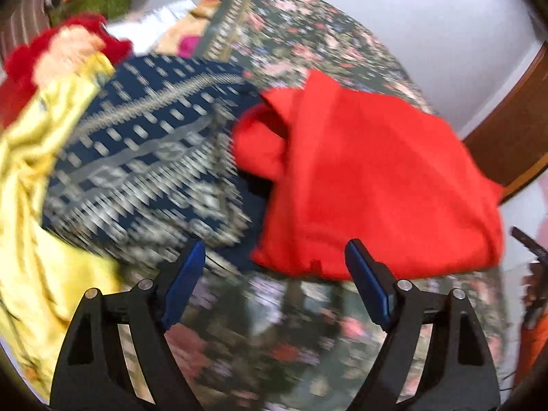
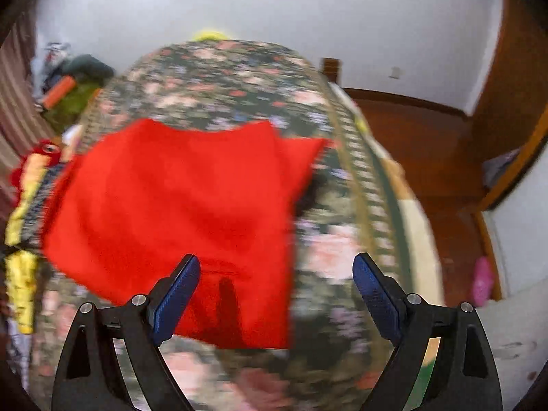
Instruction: Fold large clothes
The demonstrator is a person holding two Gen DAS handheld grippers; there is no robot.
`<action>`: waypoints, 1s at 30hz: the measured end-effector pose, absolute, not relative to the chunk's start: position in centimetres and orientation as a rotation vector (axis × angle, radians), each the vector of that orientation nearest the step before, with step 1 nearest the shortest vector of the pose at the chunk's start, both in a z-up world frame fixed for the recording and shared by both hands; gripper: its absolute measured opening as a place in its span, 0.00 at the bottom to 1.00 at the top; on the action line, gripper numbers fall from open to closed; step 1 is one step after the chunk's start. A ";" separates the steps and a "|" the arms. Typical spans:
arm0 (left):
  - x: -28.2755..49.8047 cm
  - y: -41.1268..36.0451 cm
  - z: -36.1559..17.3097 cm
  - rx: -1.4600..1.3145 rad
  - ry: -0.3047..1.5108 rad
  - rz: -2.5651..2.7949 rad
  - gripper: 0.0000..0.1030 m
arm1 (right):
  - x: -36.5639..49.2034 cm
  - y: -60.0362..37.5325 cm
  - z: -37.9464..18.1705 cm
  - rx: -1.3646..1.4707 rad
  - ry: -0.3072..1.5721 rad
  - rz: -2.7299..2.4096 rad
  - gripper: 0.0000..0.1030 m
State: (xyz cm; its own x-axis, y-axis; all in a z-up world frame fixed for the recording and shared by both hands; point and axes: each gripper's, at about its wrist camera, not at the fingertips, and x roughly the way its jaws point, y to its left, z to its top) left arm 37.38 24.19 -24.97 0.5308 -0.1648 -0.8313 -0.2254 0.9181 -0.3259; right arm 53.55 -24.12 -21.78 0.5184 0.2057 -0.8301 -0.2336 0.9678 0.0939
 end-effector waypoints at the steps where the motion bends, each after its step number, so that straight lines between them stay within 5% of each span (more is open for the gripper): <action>1: 37.3 23.6 -25.3 -0.459 1.029 0.005 0.82 | 53.2 -23.0 -21.4 -0.025 0.987 0.301 0.87; 9: 38.9 20.7 -30.6 -0.847 1.061 -0.200 0.82 | 52.5 -16.6 -21.8 -0.087 0.975 0.423 0.87; 19: 44.5 22.0 -31.3 -0.920 0.871 -0.071 0.77 | 53.8 -14.3 -25.1 -0.092 1.045 0.444 0.87; 22: 46.0 21.8 -31.4 -0.880 0.852 0.019 0.64 | 54.5 -14.6 -26.6 -0.080 1.084 0.421 0.87; 26: 46.0 22.2 -29.9 -0.836 0.803 0.109 0.22 | 54.7 -15.3 -26.8 -0.036 1.100 0.404 0.87; 30: 44.7 21.8 -26.9 -0.751 0.751 0.138 0.11 | 54.0 -15.5 -25.6 -0.022 1.106 0.392 0.87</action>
